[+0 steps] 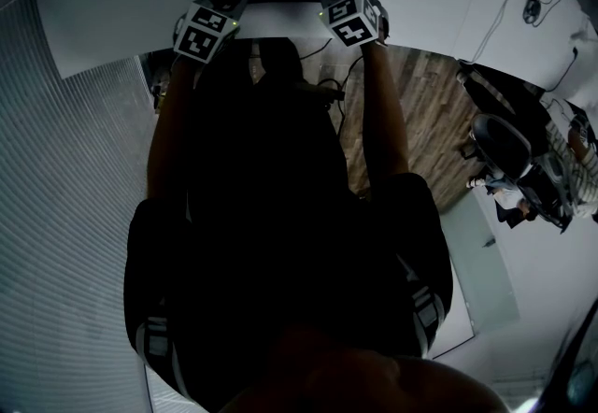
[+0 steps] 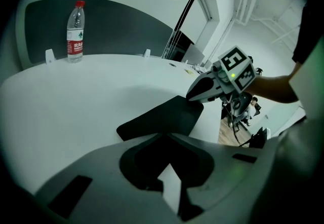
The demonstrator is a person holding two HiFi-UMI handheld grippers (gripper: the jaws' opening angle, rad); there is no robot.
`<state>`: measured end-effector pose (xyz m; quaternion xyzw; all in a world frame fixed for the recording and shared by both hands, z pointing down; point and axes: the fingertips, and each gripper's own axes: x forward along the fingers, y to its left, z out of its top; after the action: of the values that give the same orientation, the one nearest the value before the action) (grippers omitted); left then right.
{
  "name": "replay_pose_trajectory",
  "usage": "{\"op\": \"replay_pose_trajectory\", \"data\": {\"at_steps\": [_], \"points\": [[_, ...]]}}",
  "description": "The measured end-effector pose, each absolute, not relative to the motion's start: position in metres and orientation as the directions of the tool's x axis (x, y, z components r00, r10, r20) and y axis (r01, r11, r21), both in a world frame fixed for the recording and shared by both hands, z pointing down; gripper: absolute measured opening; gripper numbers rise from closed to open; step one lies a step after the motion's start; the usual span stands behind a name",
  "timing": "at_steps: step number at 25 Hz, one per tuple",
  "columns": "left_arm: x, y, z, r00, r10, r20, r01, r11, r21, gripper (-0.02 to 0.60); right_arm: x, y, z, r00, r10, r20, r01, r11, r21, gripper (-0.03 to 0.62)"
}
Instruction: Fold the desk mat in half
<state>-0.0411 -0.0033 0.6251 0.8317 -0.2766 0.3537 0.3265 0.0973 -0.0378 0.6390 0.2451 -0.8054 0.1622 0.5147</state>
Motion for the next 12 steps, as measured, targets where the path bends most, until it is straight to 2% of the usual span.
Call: {"op": "replay_pose_trajectory", "data": {"at_steps": [7,12], "points": [[-0.043,-0.017,0.629,0.584,-0.254,0.771,-0.715,-0.612,0.339,0.014,0.100,-0.042,0.632,-0.363,-0.253,0.897,-0.582,0.813,-0.006,0.031],[-0.042,-0.020,0.628,0.579,-0.260,0.773,-0.723,-0.602,0.339,0.014,0.090,-0.027,0.605,-0.429,-0.254,0.867,-0.572,0.819,-0.043,0.032]]}}
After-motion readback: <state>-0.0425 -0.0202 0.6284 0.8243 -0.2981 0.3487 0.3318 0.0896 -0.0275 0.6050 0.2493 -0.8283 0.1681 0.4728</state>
